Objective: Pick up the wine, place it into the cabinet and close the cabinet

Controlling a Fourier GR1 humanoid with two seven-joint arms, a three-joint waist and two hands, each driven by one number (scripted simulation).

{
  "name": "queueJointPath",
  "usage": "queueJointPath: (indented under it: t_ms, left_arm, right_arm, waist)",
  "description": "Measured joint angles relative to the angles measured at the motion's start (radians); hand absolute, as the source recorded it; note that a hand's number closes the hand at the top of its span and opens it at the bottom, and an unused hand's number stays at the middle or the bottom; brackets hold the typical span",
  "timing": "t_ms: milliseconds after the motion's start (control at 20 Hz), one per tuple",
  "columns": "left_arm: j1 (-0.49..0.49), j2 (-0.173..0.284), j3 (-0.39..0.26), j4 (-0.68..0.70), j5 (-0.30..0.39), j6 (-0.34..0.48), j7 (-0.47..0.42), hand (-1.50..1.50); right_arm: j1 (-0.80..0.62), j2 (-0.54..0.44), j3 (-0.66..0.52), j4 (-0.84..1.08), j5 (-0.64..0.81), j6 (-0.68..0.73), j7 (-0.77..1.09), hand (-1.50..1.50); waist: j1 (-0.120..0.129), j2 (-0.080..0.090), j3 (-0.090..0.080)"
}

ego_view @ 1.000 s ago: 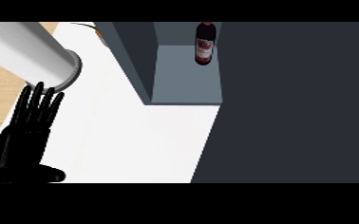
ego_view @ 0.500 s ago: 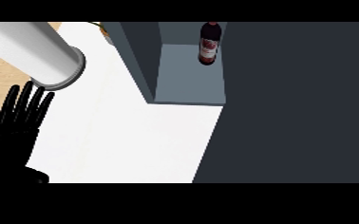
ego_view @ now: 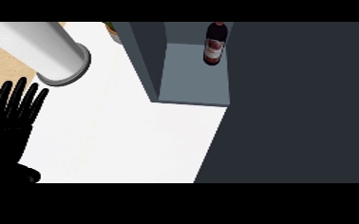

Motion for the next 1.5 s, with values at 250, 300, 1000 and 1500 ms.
queueJointPath:
  t_ms: [250, 300, 1000, 1500]
  left_arm:
    - [0.008, 0.019, 0.027, 0.018, 0.013, -0.029, 0.005, -1.50]
    - [0.007, 0.015, 0.028, 0.025, 0.007, -0.029, 0.000, -1.50]
    - [0.001, 0.002, 0.104, 0.108, -0.007, -0.093, -0.002, -1.50]
    - [0.008, -0.008, 0.151, 0.072, -0.010, -0.101, 0.055, -1.50]
  right_arm:
    - [-0.239, 0.225, 0.091, 0.120, 0.009, -0.075, 0.148, 1.50]
    - [-0.297, 0.262, 0.100, 0.156, 0.010, -0.100, 0.170, 1.50]
    - [-0.896, 0.396, -0.031, 0.728, -0.221, -0.329, 0.150, 1.50]
    - [-0.901, 0.403, -0.163, 0.942, -0.314, -0.254, 0.021, 1.50]
  waist:
    - [-0.004, -0.004, 0.001]
    - [-0.008, -0.004, 0.002]
    - [-0.037, -0.004, 0.008]
    - [-0.048, -0.007, 0.008]
